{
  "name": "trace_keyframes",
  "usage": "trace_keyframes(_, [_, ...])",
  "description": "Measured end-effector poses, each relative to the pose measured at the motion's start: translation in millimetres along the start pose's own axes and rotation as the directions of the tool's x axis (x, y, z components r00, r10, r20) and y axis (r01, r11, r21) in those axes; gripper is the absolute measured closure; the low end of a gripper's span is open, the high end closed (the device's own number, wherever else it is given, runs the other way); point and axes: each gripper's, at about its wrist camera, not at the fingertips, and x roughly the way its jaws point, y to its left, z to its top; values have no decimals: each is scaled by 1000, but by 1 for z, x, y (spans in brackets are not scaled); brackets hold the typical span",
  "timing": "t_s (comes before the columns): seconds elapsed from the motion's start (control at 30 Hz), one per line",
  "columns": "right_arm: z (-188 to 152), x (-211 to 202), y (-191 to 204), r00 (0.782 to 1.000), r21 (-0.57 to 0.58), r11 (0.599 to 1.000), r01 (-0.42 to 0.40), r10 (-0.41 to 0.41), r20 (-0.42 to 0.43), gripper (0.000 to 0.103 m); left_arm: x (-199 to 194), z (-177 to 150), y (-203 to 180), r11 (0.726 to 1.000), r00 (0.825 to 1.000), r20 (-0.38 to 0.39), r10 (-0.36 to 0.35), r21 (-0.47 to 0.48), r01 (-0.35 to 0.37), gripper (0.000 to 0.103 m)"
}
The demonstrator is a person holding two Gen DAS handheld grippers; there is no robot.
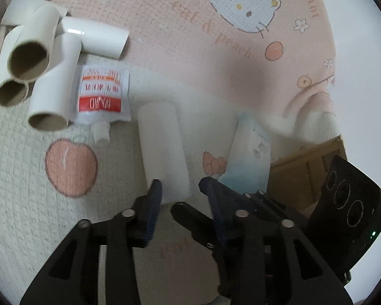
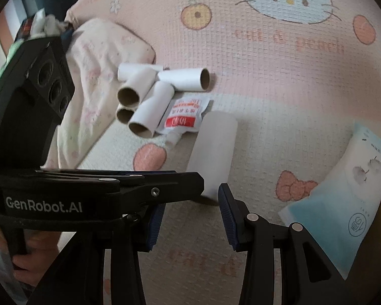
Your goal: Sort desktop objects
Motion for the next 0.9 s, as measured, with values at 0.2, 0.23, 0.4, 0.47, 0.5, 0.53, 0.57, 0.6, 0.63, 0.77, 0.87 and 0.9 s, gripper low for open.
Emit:
trace_keyframes(0.2, [13, 4, -8, 1000, 49, 999, -6, 6, 13, 64, 1, 17, 8, 999, 999, 34, 14, -29, -13, 57])
trace_keyframes(0.23, [15, 7, -9, 1000, 57, 998, -8, 8, 8, 64, 4, 21, 11, 999, 999, 35, 20, -35, -19, 57])
trace_keyframes(0.4, [24, 21, -12, 1000, 70, 997, -18, 19, -21, 64, 16, 33, 22, 995, 999, 13, 30, -91, -29, 57])
trace_keyframes(0.47, [25, 25, -13, 999, 66, 998, -14, 16, -36, 64, 19, 38, 28, 993, 999, 19, 48, -111, -46, 57])
trace_keyframes(0.5, [25, 27, -12, 999, 62, 998, -12, 15, -42, 64, 21, 40, 30, 992, 998, 20, 52, -116, -50, 57])
trace_keyframes(0.53, [25, 28, -12, 999, 58, 998, -12, 14, -45, 64, 22, 42, 32, 992, 999, 19, 51, -120, -48, 57])
trace_keyframes(0.57, [25, 29, -12, 999, 55, 998, -12, 15, -49, 64, 23, 44, 34, 991, 999, 15, 42, -127, -40, 57])
trace_keyframes(0.6, [25, 30, -12, 999, 55, 998, -13, 16, -52, 64, 25, 45, 36, 991, 999, 9, 32, -132, -31, 57])
trace_keyframes(0.63, [25, 30, -12, 998, 55, 998, -16, 19, -54, 64, 27, 46, 38, 990, 1000, 0, 12, -144, -12, 57])
trace_keyframes(0.77, [24, 37, -14, 997, 56, 998, -21, 25, -75, 64, 34, 46, 42, 984, 1000, -19, -16, -178, 12, 57])
trace_keyframes(0.87, [24, 41, -18, 995, 78, 996, -38, 44, -86, 63, 37, 45, 44, 978, 999, -22, -33, -204, 28, 57])
trace_keyframes(0.9, [25, 42, -20, 994, 89, 995, -45, 53, -93, 62, 37, 45, 44, 977, 999, -21, -36, -210, 30, 57])
